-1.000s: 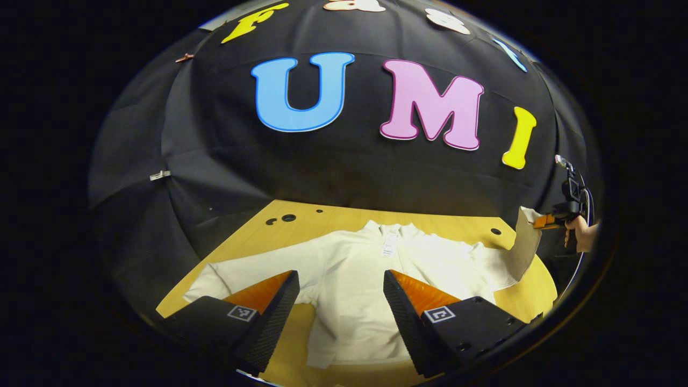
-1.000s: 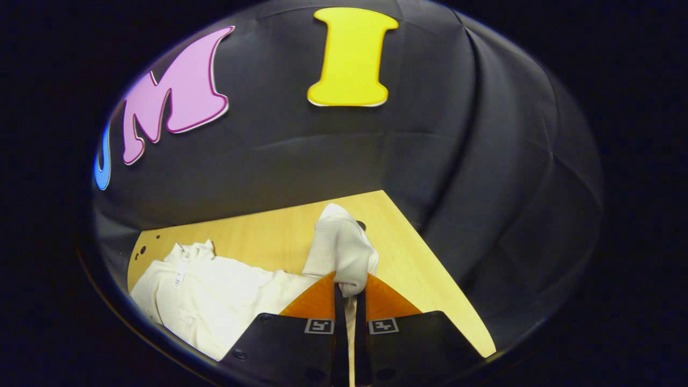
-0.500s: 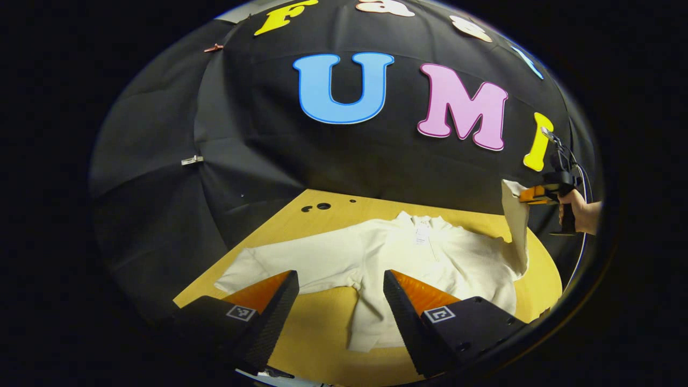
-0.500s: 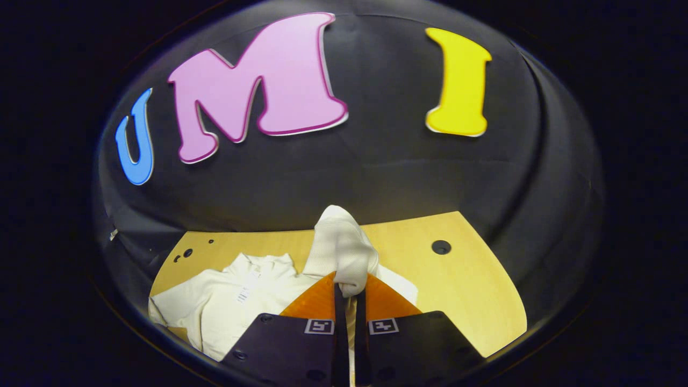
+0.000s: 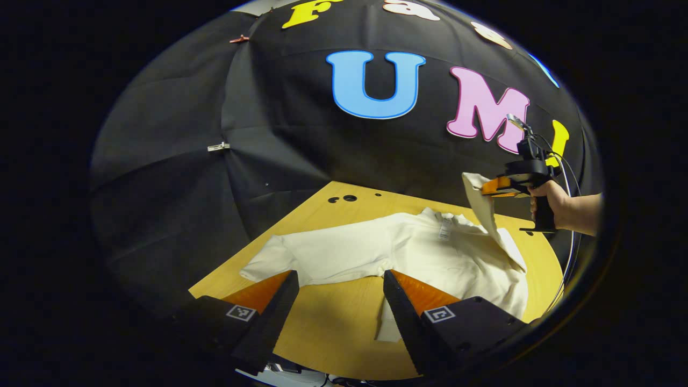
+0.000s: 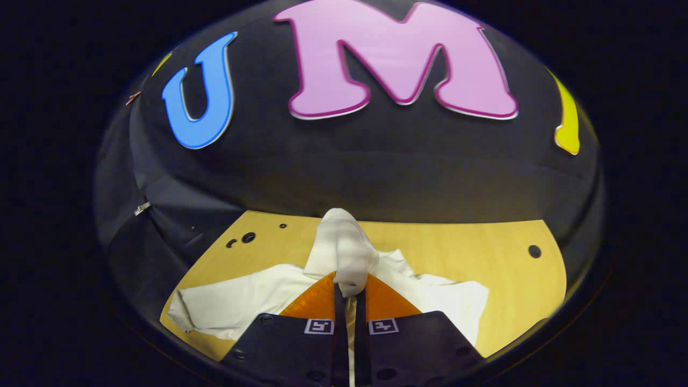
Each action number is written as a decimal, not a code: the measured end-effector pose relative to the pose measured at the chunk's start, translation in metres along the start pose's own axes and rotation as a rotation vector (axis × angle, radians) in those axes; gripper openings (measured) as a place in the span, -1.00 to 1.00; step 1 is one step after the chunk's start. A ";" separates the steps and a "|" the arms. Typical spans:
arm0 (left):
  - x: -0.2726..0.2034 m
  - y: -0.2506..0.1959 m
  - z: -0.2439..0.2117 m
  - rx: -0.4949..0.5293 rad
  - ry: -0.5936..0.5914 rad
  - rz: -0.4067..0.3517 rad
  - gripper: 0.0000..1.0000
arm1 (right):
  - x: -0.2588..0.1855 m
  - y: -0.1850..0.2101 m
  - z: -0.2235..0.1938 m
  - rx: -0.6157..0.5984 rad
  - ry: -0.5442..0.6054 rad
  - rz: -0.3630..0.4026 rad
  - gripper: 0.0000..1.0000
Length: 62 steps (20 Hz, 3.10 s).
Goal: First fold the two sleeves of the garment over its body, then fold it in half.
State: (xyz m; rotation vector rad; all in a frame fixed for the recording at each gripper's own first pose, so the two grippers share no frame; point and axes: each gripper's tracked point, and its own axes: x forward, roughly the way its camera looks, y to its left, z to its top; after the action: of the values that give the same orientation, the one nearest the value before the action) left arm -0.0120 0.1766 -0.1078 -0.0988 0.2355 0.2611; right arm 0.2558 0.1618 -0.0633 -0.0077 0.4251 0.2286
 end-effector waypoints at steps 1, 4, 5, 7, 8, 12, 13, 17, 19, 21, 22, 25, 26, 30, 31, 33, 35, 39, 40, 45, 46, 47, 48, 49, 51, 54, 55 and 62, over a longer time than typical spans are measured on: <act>-0.001 0.005 -0.002 -0.005 0.004 0.011 0.94 | 0.007 0.019 -0.007 -0.013 0.015 0.020 -0.84; -0.003 0.022 -0.011 -0.026 0.014 0.044 0.94 | 0.038 0.077 -0.045 -0.060 0.090 0.056 -0.83; -0.004 0.028 -0.015 -0.038 0.022 0.059 0.94 | 0.047 0.093 -0.056 -0.077 0.102 0.063 -0.83; -0.007 0.038 -0.025 -0.066 0.041 0.085 0.94 | 0.059 0.119 -0.075 -0.096 0.136 0.088 -0.82; -0.009 0.042 -0.030 -0.075 0.048 0.095 0.95 | 0.066 0.132 -0.090 -0.096 0.168 0.098 -0.75; -0.015 0.053 -0.034 -0.055 0.046 0.122 0.95 | 0.060 0.168 -0.118 -0.054 0.222 0.181 -0.43; -0.015 0.056 -0.033 -0.051 0.041 0.127 0.95 | 0.055 0.168 -0.121 -0.062 0.220 0.186 -0.27; -0.005 0.071 -0.028 -0.060 0.022 0.151 0.95 | 0.022 0.141 -0.116 -0.100 0.203 0.190 0.56; 0.005 0.081 -0.026 -0.069 0.019 0.165 0.94 | 0.009 0.116 -0.109 -0.111 0.188 0.169 0.89; 0.016 0.095 -0.025 -0.074 0.018 0.184 0.94 | -0.004 0.084 -0.097 -0.102 0.162 0.124 0.97; 0.023 0.102 -0.026 -0.078 0.022 0.193 0.94 | -0.010 0.068 -0.090 -0.086 0.150 0.100 0.97; 0.046 0.125 -0.032 -0.101 0.036 0.232 0.94 | -0.036 0.013 -0.074 -0.019 0.116 0.023 0.98; 0.054 0.131 -0.034 -0.104 0.039 0.241 0.95 | -0.044 -0.006 -0.070 -0.006 0.104 -0.003 0.98; 0.085 0.155 -0.037 -0.100 0.054 0.261 0.95 | -0.080 -0.077 -0.074 0.008 0.096 -0.112 0.97; 0.094 0.161 -0.037 -0.102 0.057 0.256 0.95 | -0.090 -0.095 -0.075 0.005 0.092 -0.137 0.97; 0.113 0.168 -0.044 -0.097 0.079 0.237 0.95 | -0.107 -0.123 -0.081 0.028 0.095 -0.186 0.98; 0.129 0.180 -0.053 -0.080 0.109 0.252 1.00 | -0.126 -0.152 -0.089 0.063 0.091 -0.242 0.98; 0.152 0.179 -0.062 -0.072 0.145 0.216 0.95 | -0.165 -0.189 -0.110 0.117 0.096 -0.322 0.98; 0.155 0.179 -0.067 -0.066 0.161 0.213 0.95 | -0.175 -0.197 -0.115 0.129 0.098 -0.340 0.98; 0.166 0.174 -0.088 -0.084 0.224 0.210 0.99 | -0.205 -0.217 -0.141 0.207 0.108 -0.397 0.97; 0.169 0.173 -0.093 -0.082 0.245 0.206 1.00 | -0.209 -0.218 -0.146 0.215 0.112 -0.401 0.98; 0.168 0.171 -0.091 -0.088 0.235 0.199 0.99 | -0.212 -0.219 -0.151 0.222 0.114 -0.406 0.98; 0.172 0.166 -0.093 -0.100 0.243 0.178 0.94 | -0.215 -0.220 -0.157 0.228 0.121 -0.410 0.98; 0.174 0.162 -0.090 -0.095 0.236 0.168 0.83 | -0.218 -0.220 -0.165 0.234 0.130 -0.414 0.98; 0.176 0.151 -0.091 -0.083 0.249 0.123 0.42 | -0.226 -0.216 -0.182 0.233 0.150 -0.408 0.98; 0.179 0.141 -0.090 -0.051 0.266 0.122 -0.28 | -0.235 -0.214 -0.203 0.253 0.173 -0.402 0.98; 0.179 0.140 -0.089 -0.042 0.275 0.124 -0.51 | -0.239 -0.215 -0.208 0.268 0.175 -0.404 0.98; 0.178 0.122 -0.078 -0.136 0.339 0.137 -0.87 | -0.252 -0.228 -0.216 0.315 0.148 -0.426 0.98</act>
State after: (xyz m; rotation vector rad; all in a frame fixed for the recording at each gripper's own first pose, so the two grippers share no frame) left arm 0.1053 0.3274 -0.2343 -0.2629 0.5628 0.3966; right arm -0.0046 -0.1275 -0.1662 0.1930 0.5920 -0.2616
